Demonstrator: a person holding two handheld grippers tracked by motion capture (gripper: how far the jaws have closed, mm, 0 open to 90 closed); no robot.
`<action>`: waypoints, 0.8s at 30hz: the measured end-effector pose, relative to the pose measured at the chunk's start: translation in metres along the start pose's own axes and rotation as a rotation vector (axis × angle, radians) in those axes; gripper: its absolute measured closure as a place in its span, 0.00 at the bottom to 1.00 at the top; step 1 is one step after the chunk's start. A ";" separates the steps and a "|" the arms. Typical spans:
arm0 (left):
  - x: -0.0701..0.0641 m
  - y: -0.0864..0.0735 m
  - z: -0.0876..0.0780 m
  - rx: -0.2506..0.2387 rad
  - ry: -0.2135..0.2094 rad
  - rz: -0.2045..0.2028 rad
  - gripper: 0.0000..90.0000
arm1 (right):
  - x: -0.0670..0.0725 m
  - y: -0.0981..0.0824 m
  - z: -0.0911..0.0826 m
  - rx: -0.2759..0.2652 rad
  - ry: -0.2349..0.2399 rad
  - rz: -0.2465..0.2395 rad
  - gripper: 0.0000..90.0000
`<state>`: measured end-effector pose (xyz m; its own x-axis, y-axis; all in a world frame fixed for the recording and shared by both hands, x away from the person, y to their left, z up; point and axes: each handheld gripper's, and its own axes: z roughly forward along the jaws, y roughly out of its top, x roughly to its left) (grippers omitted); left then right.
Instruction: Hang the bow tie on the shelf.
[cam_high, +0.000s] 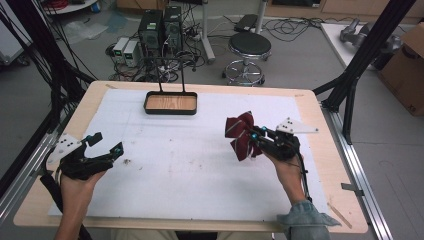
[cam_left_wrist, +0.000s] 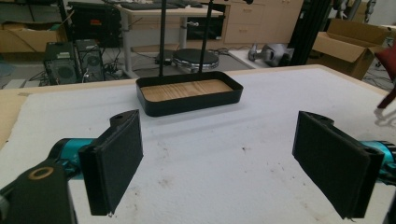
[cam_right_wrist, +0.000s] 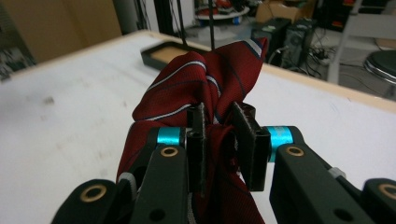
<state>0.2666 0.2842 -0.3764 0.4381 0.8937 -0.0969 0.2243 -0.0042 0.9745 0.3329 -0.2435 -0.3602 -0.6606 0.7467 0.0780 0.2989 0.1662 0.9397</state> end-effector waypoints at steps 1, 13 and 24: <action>0.001 0.000 0.000 0.000 0.000 0.000 0.18 | 0.002 0.013 0.011 -0.015 0.014 -0.001 0.84; 0.005 0.002 -0.003 -0.012 0.008 0.000 0.18 | 0.012 0.069 0.089 -0.024 0.120 -0.059 0.84; 0.007 0.001 -0.003 -0.009 0.007 -0.003 0.18 | 0.007 0.109 0.156 -0.049 0.174 -0.007 0.84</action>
<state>0.2672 0.2919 -0.3759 0.4310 0.8969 -0.0986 0.2176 0.0028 0.9760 0.4684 -0.1192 -0.3090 -0.7731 0.6219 0.1244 0.2633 0.1363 0.9550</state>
